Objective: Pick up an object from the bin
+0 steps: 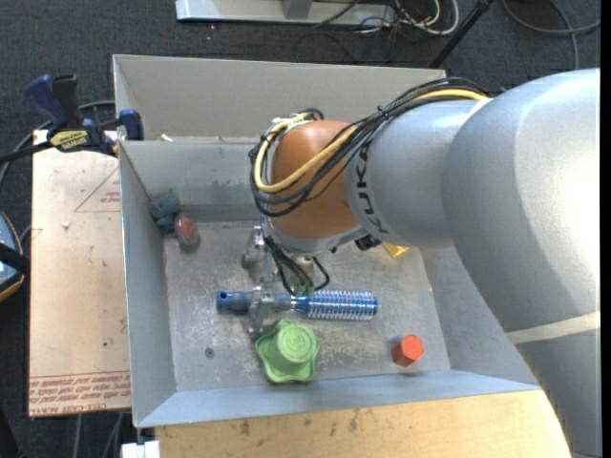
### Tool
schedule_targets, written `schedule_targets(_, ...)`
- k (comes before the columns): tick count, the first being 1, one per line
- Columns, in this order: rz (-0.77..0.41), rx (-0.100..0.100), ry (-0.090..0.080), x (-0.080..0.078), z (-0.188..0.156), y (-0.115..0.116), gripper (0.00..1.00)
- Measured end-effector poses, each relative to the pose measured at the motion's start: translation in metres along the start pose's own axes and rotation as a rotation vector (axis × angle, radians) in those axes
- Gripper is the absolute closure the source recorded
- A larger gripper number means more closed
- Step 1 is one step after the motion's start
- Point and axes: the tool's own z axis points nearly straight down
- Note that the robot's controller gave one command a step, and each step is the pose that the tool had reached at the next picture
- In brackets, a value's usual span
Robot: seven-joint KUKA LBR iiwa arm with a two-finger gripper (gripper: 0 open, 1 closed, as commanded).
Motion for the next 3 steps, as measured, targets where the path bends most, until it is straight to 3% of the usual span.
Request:
schedule_targets(1, -0.020, 0.007, -0.001, -0.008, -0.030, -0.046, 0.00)
schedule_targets(2, 0.027, 0.008, 0.003, -0.005, -0.029, -0.092, 0.00)
schedule_targets(3, 0.048, -0.002, -0.001, -0.004, -0.004, -0.117, 0.00)
